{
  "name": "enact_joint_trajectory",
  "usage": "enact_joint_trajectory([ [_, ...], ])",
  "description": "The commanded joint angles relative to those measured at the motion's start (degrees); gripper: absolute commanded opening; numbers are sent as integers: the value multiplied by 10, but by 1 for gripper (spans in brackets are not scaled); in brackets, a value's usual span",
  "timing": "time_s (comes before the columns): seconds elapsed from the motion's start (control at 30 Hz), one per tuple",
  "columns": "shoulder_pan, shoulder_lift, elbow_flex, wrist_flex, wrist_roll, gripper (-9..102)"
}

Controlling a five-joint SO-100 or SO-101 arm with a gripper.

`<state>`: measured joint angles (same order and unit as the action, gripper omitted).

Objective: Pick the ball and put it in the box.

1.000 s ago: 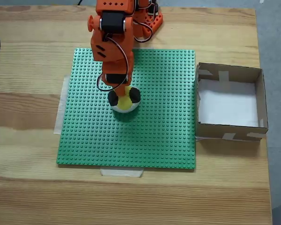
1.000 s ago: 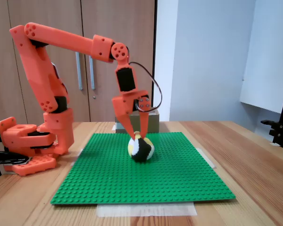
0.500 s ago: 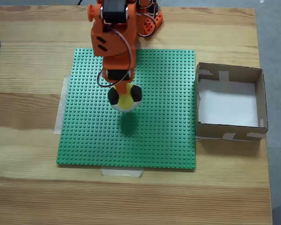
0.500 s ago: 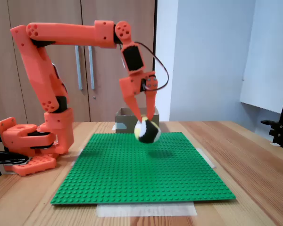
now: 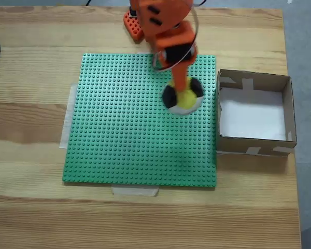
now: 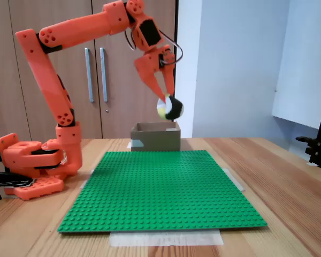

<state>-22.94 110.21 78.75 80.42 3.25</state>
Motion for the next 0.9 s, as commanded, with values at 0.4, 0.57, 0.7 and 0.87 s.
enact_joint_trajectory([
  [0.4, -202, 46, -116, 16, -3, -1],
  [0.57, -238, 46, -106, 5, -1, -1],
  [0.7, -255, 42, -91, -18, 11, -1],
  [0.87, -267, 38, -78, -44, 20, -1],
])
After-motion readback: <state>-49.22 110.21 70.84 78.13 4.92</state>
